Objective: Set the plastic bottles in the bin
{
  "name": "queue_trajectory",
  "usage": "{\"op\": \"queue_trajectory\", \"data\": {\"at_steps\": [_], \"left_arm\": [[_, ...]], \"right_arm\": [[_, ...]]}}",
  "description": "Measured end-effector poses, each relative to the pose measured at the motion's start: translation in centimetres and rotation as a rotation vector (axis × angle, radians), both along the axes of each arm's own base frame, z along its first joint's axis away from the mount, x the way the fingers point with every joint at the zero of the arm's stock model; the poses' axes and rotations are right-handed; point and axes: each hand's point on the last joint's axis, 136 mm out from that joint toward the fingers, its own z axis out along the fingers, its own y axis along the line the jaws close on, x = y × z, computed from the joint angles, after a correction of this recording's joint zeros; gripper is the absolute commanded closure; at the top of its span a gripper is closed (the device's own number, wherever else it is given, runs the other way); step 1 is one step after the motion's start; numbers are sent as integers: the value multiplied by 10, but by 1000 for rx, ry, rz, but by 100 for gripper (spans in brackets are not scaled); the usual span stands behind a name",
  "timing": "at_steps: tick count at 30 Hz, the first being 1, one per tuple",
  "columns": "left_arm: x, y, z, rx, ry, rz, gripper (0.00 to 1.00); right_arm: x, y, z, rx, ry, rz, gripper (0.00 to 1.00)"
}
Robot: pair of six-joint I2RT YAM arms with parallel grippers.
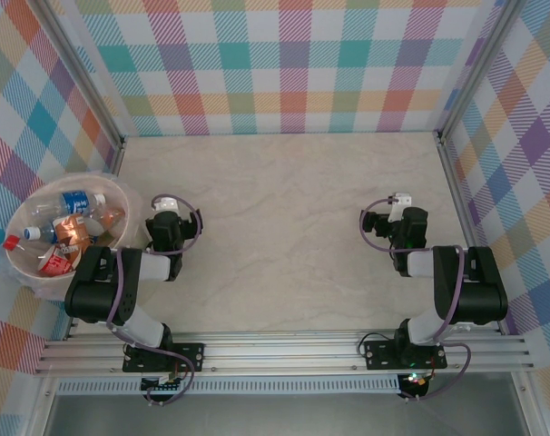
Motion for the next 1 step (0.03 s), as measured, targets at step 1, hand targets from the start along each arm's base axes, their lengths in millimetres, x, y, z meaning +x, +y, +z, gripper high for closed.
{"op": "queue_trajectory", "data": {"at_steps": [1], "left_arm": [[0, 0, 0, 1, 0, 2, 0]], "right_arm": [[0, 0, 0, 0, 0, 0, 0]]}}
